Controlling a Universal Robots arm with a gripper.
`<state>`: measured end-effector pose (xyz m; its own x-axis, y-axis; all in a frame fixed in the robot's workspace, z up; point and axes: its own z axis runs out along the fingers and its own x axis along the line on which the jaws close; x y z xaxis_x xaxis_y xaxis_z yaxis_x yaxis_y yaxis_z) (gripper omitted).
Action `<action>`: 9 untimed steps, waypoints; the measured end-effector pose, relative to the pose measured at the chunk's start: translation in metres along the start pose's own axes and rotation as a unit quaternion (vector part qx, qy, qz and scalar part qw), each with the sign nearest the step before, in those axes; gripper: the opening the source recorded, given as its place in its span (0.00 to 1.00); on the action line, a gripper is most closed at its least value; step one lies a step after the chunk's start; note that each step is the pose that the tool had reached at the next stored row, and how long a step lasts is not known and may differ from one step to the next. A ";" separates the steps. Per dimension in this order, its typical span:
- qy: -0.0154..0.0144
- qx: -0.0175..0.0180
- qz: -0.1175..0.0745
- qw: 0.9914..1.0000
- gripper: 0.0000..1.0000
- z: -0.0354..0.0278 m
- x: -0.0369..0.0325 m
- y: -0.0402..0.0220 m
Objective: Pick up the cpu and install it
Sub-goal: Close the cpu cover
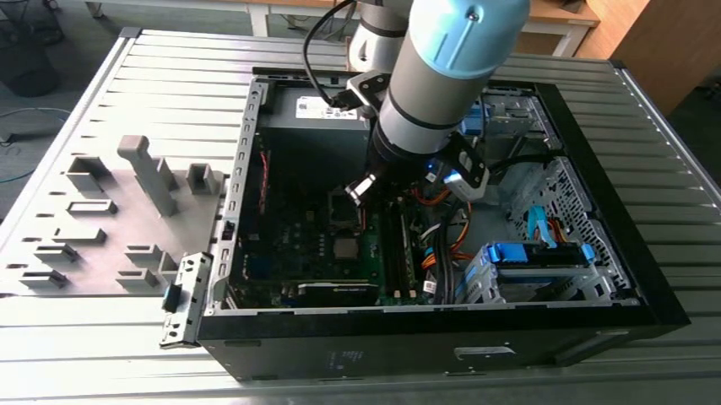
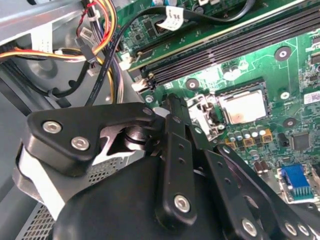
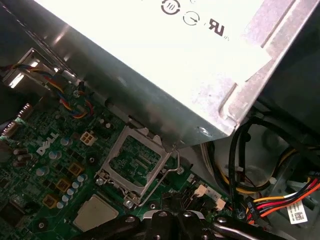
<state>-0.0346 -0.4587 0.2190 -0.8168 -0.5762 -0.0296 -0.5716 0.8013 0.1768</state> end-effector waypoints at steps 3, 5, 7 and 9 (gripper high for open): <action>0.000 0.000 0.000 1.000 0.11 0.0003 -0.0002 0.0005; 0.000 0.000 0.000 1.000 0.11 0.0004 -0.0003 0.0005; 0.000 0.000 0.000 1.000 0.11 0.0004 -0.0003 0.0005; 0.000 0.000 0.000 1.000 0.11 0.0004 -0.0003 0.0005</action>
<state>-0.0347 -0.4581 0.2187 -0.8169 -0.5761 -0.0289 -0.5715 0.8015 0.1760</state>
